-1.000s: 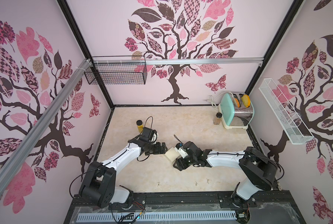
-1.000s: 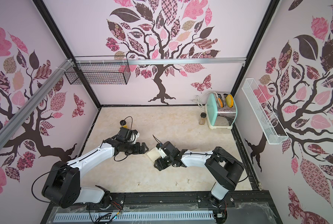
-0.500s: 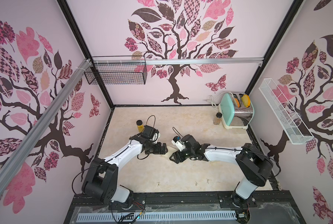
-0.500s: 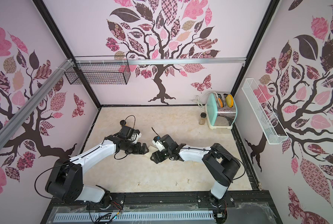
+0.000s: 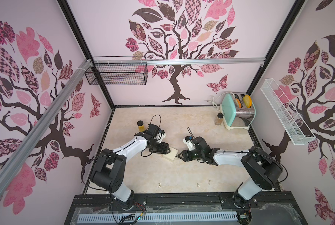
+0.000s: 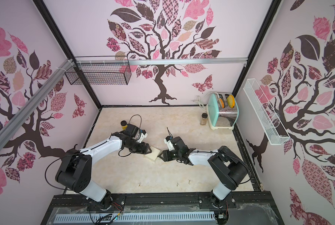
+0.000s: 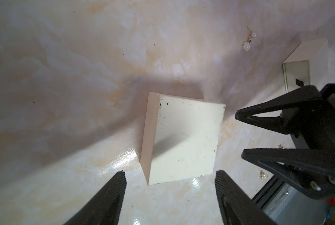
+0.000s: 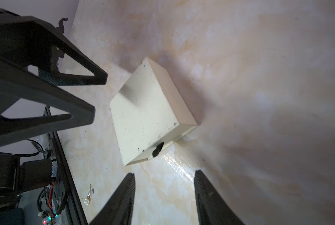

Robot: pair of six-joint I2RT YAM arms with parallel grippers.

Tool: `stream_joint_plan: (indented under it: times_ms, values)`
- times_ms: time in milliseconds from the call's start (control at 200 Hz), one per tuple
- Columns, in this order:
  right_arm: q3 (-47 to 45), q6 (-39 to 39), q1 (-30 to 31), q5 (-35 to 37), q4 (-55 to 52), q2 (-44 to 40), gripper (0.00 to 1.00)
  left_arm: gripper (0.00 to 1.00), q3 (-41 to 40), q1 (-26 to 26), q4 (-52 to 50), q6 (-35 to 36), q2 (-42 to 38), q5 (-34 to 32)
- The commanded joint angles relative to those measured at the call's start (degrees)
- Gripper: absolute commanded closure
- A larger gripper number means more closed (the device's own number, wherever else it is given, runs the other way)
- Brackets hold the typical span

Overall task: Place the earrings into the drawer-style jewelry box
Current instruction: Open the drawer in the jewelry box.

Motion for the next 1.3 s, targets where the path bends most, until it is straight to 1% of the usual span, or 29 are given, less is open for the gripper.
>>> stream_joint_plan:
  times_ms: [0,90,155,355,970,1110,1295]
  values:
    - [0.4,2.0,-0.1,-2.3,3.6,2.0,0.54,0.27,-0.4,-0.2,0.0,0.5,0.9,0.6]
    - [0.6,2.8,-0.1,-3.2,5.0,3.2,0.59,0.29,-0.1,-0.2,0.1,0.5,2.0,0.4]
    - [0.6,3.3,-0.1,-3.6,5.6,3.8,0.60,0.30,-0.2,-0.2,0.1,0.3,2.6,0.5]
    - [0.9,4.2,0.0,-4.8,6.9,5.6,0.61,0.30,-0.1,-0.2,-0.1,-0.3,4.2,-0.1]
    - [2.8,5.0,0.2,-5.6,8.9,9.7,0.68,0.31,-0.4,-0.2,0.2,-0.2,5.0,0.2]
    - [3.2,5.0,0.3,-5.8,9.1,10.0,0.72,0.31,-0.5,-0.2,-0.1,-0.1,5.1,-0.3]
    - [3.1,5.2,0.2,-6.0,9.7,9.8,0.82,0.31,-0.4,-0.2,-0.6,0.0,5.5,-1.9]
